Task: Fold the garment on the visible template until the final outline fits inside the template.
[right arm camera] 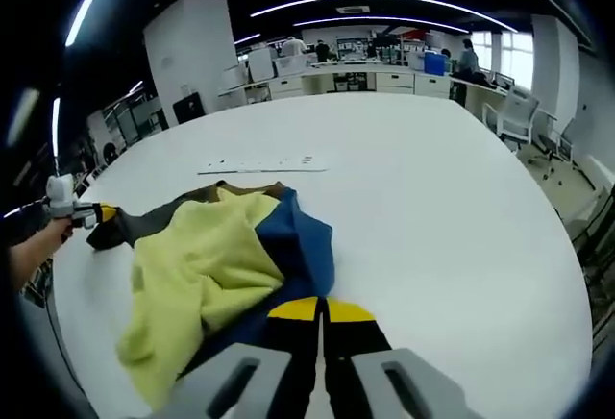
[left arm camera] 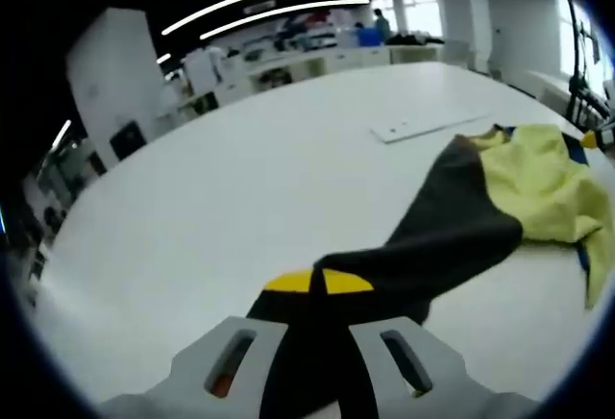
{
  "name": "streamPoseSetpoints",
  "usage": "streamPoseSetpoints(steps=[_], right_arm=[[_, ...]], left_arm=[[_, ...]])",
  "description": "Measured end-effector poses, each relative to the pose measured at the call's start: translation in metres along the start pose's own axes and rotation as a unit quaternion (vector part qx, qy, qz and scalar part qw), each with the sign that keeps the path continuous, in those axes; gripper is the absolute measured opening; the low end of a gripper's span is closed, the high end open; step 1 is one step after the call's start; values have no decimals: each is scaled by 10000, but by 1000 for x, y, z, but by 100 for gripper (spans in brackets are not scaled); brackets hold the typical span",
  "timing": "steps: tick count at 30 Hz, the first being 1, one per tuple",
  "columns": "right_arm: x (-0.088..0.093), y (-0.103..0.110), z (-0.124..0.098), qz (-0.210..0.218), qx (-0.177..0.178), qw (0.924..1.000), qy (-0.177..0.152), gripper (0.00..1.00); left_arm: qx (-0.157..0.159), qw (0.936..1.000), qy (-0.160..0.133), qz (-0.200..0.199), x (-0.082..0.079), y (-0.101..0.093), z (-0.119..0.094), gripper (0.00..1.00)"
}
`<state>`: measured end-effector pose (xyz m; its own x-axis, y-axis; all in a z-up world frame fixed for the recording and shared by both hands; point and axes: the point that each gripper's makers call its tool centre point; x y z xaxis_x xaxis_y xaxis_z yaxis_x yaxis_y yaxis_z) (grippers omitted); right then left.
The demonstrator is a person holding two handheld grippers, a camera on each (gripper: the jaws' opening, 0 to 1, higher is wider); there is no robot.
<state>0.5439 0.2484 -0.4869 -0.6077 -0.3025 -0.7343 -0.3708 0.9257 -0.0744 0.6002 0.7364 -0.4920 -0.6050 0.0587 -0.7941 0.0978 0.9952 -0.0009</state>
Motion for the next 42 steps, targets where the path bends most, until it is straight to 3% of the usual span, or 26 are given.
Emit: streamPoseSetpoints(steps=[6, 8, 11, 12, 19, 22, 28, 31, 39, 42], right_arm=[[3, -16, -2, -40, 150, 9999, 65, 0], [7, -35, -7, -435, 521, 9974, 229, 0], [4, -43, -13, -126, 507, 9986, 125, 0], [3, -42, -14, 28, 450, 9989, 89, 0], [6, -16, -12, 26, 189, 9998, -8, 0], [7, -10, -11, 29, 166, 9999, -19, 0], [5, 4, -12, 42, 17, 9999, -98, 12], [5, 9, -11, 75, -66, 9999, -136, 20], [18, 20, -10, 143, -159, 9997, -70, 28], [20, 25, -10, 194, -164, 9996, -115, 29]], left_arm=[[-85, 9999, 59, 21, 0, 8, 6, 0], [-148, 9998, 65, 65, -1, 11, 7, 0], [-161, 9998, 74, 71, -2, 14, 8, 0], [-140, 9998, 79, 85, -2, 13, 8, 0], [-18, 9996, -25, 291, -8, 4, 8, 0], [-1, 9984, -58, 561, -10, 1, 4, 4], [447, 9984, -169, 292, -9, -20, -8, 20], [690, 9966, -207, 388, -5, -35, -15, 27], [1356, 9895, -262, 435, 6, -83, -35, 42], [1624, 9860, -307, 238, 8, -103, -43, 44]])
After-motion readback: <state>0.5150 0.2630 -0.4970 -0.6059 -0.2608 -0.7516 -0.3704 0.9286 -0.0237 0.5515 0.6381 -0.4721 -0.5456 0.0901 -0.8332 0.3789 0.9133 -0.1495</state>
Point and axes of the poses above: the point that each gripper's makers call its tool centre point, and the gripper's own axes: z roughly forward along the fingers, y roughly to its left, x roughly out of its underside, and after that the axes turned 15 degrees about -z, right-handed
